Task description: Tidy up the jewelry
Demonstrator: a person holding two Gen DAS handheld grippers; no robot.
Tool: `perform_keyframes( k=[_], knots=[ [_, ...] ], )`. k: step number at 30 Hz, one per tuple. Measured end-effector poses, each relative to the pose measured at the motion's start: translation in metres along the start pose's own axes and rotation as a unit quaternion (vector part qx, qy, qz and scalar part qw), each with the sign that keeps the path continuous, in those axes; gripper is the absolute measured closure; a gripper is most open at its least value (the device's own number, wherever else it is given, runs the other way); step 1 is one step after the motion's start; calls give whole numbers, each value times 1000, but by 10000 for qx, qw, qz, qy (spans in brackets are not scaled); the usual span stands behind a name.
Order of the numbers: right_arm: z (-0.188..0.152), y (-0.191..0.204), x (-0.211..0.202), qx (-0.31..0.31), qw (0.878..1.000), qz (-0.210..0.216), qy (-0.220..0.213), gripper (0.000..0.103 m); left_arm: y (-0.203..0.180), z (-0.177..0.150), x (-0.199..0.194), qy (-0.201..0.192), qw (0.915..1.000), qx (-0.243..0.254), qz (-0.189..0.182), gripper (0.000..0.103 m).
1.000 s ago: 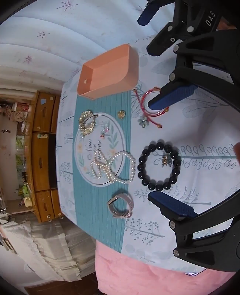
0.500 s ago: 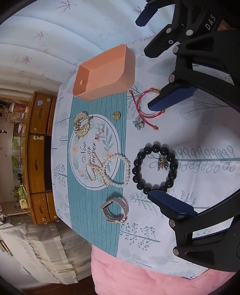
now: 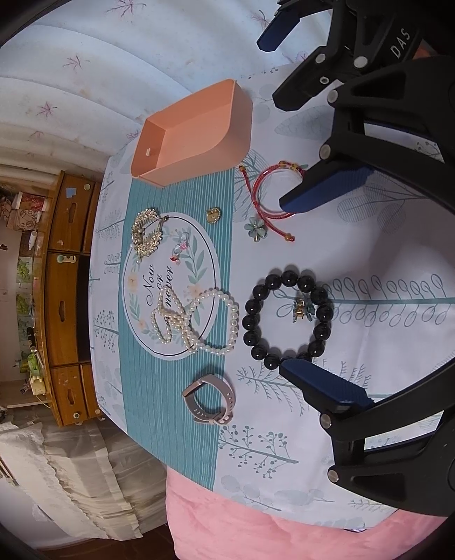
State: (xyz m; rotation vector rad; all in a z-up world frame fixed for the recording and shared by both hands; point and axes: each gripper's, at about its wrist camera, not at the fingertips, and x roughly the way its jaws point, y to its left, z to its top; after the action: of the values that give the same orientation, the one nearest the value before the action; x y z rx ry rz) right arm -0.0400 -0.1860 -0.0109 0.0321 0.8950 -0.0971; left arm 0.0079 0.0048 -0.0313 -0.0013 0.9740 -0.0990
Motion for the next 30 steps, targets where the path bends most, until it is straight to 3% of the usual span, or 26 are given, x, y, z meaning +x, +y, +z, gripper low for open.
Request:
perform_keyframes(
  k=[30],
  knots=[
    [-3, 3, 18, 67, 9996, 206, 188, 0, 4, -4, 19, 286, 9996, -7, 31, 19]
  ],
)
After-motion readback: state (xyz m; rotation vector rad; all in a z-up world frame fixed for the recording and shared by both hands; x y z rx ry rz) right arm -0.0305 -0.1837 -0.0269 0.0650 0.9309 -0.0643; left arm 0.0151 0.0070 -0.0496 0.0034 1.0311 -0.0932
